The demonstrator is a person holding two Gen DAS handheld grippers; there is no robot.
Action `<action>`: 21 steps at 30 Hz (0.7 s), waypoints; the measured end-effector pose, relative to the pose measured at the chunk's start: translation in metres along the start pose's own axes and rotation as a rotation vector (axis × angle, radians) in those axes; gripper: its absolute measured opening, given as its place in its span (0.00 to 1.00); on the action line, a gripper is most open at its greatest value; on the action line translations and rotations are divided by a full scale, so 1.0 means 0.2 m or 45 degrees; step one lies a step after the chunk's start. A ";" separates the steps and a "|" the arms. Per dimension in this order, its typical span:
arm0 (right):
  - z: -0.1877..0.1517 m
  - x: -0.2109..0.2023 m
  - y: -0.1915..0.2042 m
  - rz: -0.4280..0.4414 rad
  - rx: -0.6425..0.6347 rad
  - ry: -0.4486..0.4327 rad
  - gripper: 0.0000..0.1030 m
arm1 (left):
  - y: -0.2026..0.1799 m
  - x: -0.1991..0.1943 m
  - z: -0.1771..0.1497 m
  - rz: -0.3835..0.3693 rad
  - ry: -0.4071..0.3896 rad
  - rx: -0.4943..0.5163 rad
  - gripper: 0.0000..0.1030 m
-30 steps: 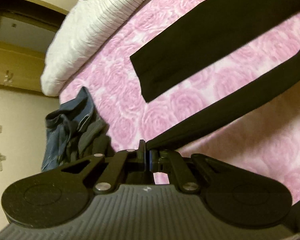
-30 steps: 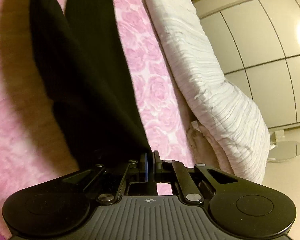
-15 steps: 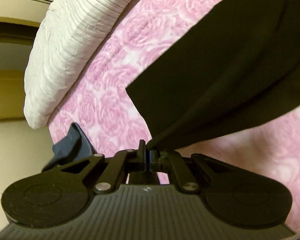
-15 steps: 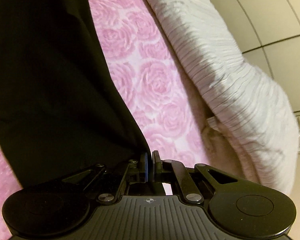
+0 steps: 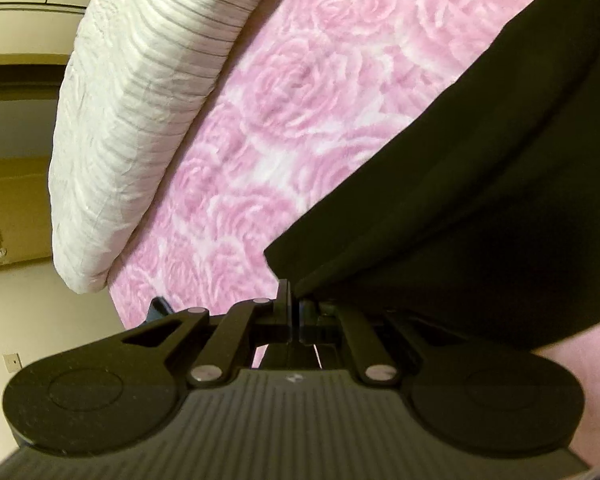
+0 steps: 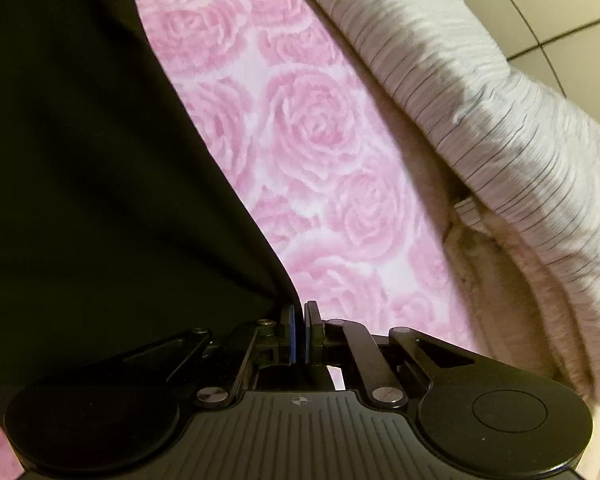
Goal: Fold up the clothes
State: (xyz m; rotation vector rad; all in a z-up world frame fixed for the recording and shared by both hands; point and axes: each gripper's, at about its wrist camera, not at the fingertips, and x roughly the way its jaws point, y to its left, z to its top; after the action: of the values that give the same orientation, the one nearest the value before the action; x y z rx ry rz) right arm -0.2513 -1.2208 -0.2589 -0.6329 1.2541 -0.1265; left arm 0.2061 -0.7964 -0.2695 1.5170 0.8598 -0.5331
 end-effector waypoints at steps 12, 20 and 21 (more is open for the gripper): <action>-0.05 0.04 -0.07 -0.095 0.368 0.065 0.45 | -0.08 0.06 0.02 0.126 0.024 -0.113 0.40; -0.46 -0.28 0.00 0.008 0.966 0.071 0.50 | -0.23 -0.24 -0.03 0.106 -0.056 -0.138 0.42; -0.51 -0.28 0.03 0.035 1.018 0.064 0.50 | -0.27 -0.26 -0.04 0.095 -0.055 -0.126 0.42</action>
State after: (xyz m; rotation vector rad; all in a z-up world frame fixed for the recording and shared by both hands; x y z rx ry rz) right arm -0.3650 -1.2309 -0.2307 0.0806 1.1379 -0.5890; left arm 0.1310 -0.8004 -0.2621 1.4366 0.7816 -0.4605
